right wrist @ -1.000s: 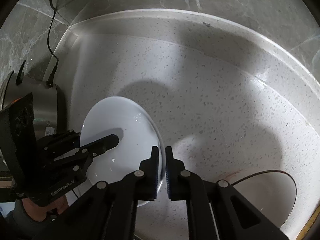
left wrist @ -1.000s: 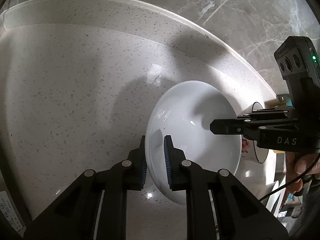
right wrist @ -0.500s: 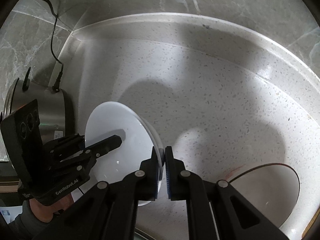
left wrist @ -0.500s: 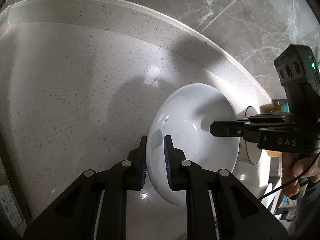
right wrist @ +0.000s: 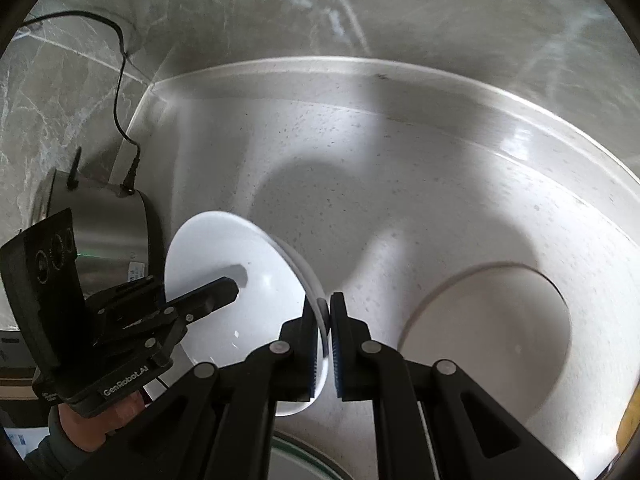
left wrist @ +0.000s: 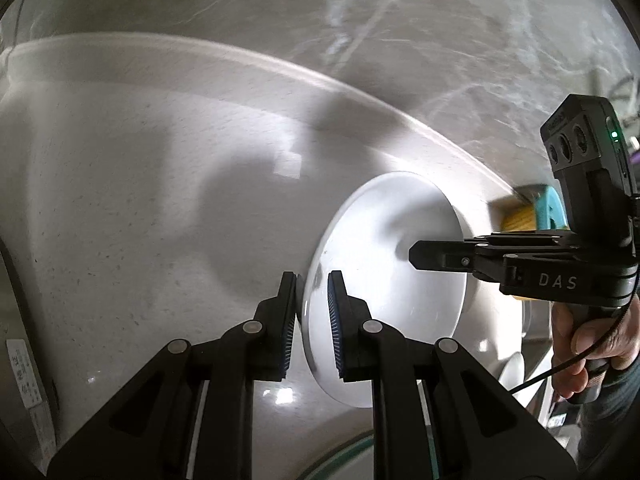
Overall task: Organize plates and bowls
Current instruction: 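Lift the second white bowl with both tools and carry it over the first bowl, then lower the white bowl into the first bowl and open both tools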
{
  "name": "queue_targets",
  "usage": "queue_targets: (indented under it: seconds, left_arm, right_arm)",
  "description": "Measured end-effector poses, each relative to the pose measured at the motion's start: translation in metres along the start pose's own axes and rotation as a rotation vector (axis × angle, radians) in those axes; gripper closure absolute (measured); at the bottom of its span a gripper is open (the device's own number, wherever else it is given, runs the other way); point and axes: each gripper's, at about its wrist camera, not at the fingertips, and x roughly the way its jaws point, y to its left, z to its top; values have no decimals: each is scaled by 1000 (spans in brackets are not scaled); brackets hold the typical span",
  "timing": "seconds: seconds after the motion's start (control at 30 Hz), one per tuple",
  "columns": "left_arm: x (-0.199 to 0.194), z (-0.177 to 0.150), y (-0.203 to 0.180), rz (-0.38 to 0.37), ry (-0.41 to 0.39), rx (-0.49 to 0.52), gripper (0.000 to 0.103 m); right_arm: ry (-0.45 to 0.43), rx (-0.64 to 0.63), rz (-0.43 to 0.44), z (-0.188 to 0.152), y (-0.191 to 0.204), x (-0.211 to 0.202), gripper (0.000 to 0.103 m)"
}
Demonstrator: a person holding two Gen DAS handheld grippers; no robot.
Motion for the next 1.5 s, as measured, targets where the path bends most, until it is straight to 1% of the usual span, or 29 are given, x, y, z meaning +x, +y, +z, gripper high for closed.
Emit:
queue_targets:
  seconds: [0.2,0.43,0.67,0.77,0.83,0.87,0.97,1.07,1.17,1.37,1.47,1.5]
  left_arm:
    - [-9,-14,-43,-28,19,67,89]
    - [-4,-47,-110,-87,87,150,89]
    - [17,-92,-191,-144,172,259,89]
    - [27,-114,-228,-154,208,317,89]
    - [34,-127,-246,-158,228,352,89]
    - [41,-137,-262,-162,245,375,89]
    - [53,-161,-287,-162,283,426,89]
    - [63,-180,-300,-149,313,459,89]
    - [70,-190,-307,-126,321,481,89]
    - [86,-213,-318,-70,337,527,89]
    - [94,-225,-319,-46,349,545,89]
    - [101,-225,-325,-41,354,546,89]
  right_arm:
    - [-48,51,-8,-35,-24,-35,94]
    - [-107,152,-13,-95,-62,-76,92]
    - [-150,270,-22,-176,-118,-118,92]
    - [-168,331,-25,-211,-143,-132,92]
    - [-178,372,-30,-232,-157,-139,92]
    - [-183,388,-32,-243,-164,-143,92]
    - [-193,441,-31,-275,-181,-147,92]
    - [-191,495,-15,-302,-196,-144,92]
    - [-184,528,-2,-323,-206,-136,92]
    - [-152,546,13,-341,-214,-115,92]
    - [-136,544,-3,-345,-215,-107,92]
    - [-132,540,-12,-344,-214,-105,92]
